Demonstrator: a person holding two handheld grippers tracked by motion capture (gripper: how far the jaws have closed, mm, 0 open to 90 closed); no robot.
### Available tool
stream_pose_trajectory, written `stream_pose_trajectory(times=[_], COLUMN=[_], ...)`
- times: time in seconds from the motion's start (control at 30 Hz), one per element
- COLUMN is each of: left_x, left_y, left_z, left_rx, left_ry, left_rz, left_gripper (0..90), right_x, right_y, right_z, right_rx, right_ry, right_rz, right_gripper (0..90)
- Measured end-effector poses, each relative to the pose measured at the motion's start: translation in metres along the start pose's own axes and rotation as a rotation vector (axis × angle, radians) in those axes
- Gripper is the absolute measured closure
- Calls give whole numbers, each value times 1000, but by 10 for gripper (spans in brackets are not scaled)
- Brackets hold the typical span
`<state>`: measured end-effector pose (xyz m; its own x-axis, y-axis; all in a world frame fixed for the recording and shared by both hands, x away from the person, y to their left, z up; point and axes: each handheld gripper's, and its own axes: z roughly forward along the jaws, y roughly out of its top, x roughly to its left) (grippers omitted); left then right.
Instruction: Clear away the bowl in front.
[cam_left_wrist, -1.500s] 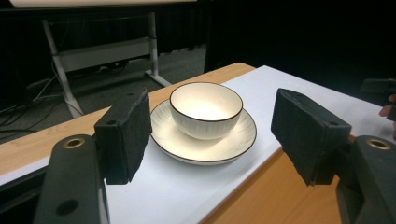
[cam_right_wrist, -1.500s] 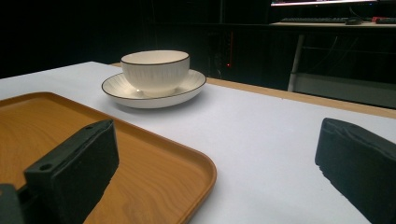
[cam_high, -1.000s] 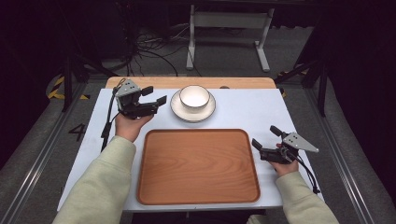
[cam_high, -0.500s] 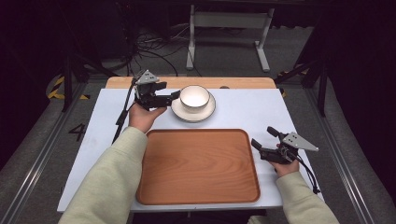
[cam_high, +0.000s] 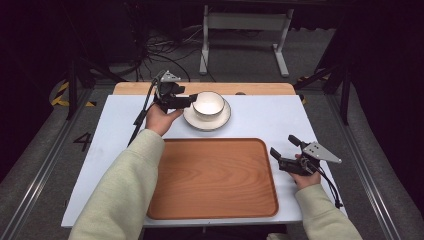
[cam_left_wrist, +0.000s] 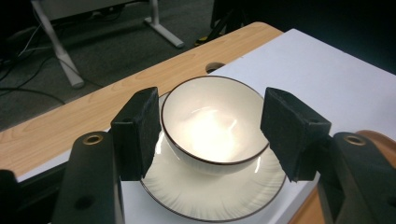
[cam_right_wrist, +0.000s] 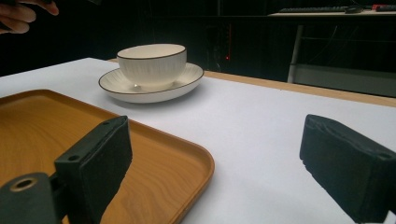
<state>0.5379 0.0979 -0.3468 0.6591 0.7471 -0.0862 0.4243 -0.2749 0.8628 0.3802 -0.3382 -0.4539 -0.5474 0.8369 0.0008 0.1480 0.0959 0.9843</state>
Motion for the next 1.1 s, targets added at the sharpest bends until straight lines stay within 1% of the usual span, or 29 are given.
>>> stream_pose_trajectory(times=[0.03, 0.07, 0.1, 0.13, 0.2, 0.3, 0.37, 0.4, 0.43, 0.5, 0.6, 0.63, 0.67, 0.7, 0.8, 0.87, 0.9, 0.93, 1.0, 1.07, 1.1], left_x=[1, 1, 1, 3, 5, 7, 9, 9, 12, 14, 17, 17, 17, 17, 17, 18, 18, 21, 24, 26, 26], left_y=[0, 0, 1, 2, 3, 5, 5, 5, 5, 5, 6, 6, 6, 6, 5, 2, 2, 0, -2, -4, -4], left_z=[2, 2, 6, 8, 12, 17, 20, 20, 26, 29, 36, 38, 38, 42, 47, 52, 52, 55, 58, 60, 60], left_rx=[12, 12, 27, 35, 43, 69, 74, 74, 115, 134, 176, 184, 184, 197, 205, 219, 219, 232, 239, 252, 252], left_ry=[12, 12, 30, 32, 36, 48, 52, 52, 56, 61, 63, 62, 62, 63, 61, 61, 61, 51, 44, 34, 34], left_rz=[1, 1, 4, 8, -5, -24, -53, -53, -92, -103, -143, -150, -150, -155, -154, -174, -174, -200, -238, -258, -258], left_gripper=[391, 392, 397, 400, 402, 420, 424, 421, 412, 413, 416, 418, 418, 426, 441, 448, 449, 448, 444, 438, 421], right_x=[0, 1, 1, 1, 1, 1, 1, 1, 1, 2, 2, 2, 2, 2, 2, 2, 2, 2, 2, 2, 2], right_y=[0, 0, 0, 0, 0, 1, 1, 1, 1, 1, 1, 1, 1, 1, 2, 2, 2, 2, 2, 2, 2], right_z=[0, 1, 1, 1, 1, 1, 1, 1, 1, 0, 0, 0, 0, 0, 0, 0, 0, 0, 0, 1, 1], right_rx=[11, 11, 14, 17, 17, 15, 18, 18, 19, 19, 20, 21, 21, 26, 28, 27, 27, 29, 30, 29, 30], right_ry=[6, 7, 8, 6, 4, 3, 4, 4, 10, 12, 18, 22, 22, 25, 28, 29, 31, 32, 32, 33, 34], right_rz=[3, 0, -4, -6, -3, -4, -9, -9, -8, -5, -2, 1, 1, 11, 15, 15, 14, 14, 17, 15, 15], right_gripper=[114, 110, 106, 104, 103, 104, 113, 113, 128, 137, 138, 142, 142, 143, 145, 146, 147, 146, 146, 148, 148])
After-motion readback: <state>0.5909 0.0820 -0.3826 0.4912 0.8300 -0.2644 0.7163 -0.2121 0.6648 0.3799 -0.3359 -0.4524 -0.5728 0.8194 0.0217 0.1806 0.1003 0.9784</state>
